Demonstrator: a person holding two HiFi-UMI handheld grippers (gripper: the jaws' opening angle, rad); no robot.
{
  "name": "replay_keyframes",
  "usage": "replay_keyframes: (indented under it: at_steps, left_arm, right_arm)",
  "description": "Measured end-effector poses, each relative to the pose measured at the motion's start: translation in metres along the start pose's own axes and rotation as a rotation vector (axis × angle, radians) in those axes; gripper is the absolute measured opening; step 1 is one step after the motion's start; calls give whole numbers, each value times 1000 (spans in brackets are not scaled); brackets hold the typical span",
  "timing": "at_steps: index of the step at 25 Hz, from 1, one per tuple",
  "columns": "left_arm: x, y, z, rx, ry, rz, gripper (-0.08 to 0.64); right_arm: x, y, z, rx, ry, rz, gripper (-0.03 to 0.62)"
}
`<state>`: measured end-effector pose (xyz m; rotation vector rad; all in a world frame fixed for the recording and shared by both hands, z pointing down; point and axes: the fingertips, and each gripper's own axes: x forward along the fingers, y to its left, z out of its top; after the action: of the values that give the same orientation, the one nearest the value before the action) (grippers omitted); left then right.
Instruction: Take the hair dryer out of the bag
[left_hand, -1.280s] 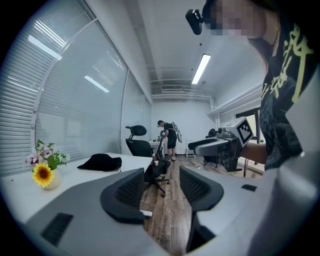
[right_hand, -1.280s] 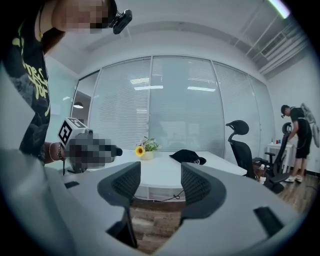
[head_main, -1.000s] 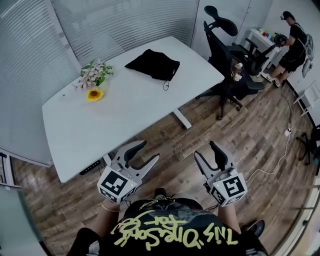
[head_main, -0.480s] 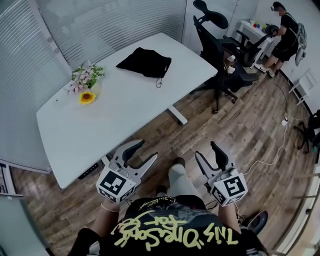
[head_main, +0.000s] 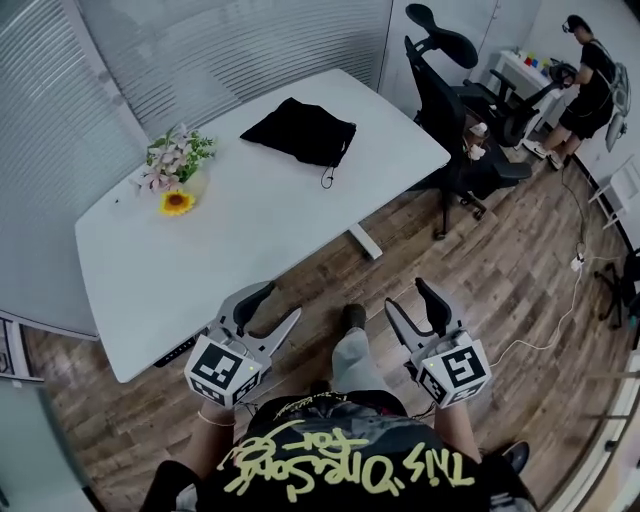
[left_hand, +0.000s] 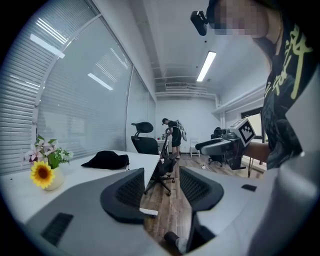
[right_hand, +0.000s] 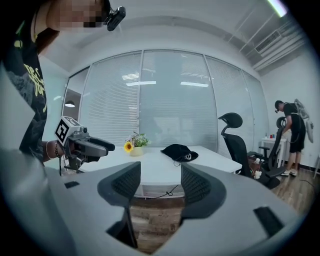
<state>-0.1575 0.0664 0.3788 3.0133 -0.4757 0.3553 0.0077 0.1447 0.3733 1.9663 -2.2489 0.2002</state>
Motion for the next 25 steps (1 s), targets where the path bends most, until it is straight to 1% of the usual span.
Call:
replay_keyframes:
  at_steps: [4,8,15,19,25]
  left_arm:
    - [25,21,12,9,-16,12,209]
    - [57,45,20,-2,-22,34,209]
    - [116,75,35,-1,-11,49,209]
    - [147,93,44,-4,12,62,210]
    - [190,121,59,-2,16,99,212]
  right_arm:
    - [33,-21,15,-29,-21,18,238]
    - [62,-49,15,-33,-7,32,238]
    - [108,-100,24,-32,-4,57,238]
    - [131,-126,31,-36,0,74,238]
    - [160,-169,33,-31,12,81,238]
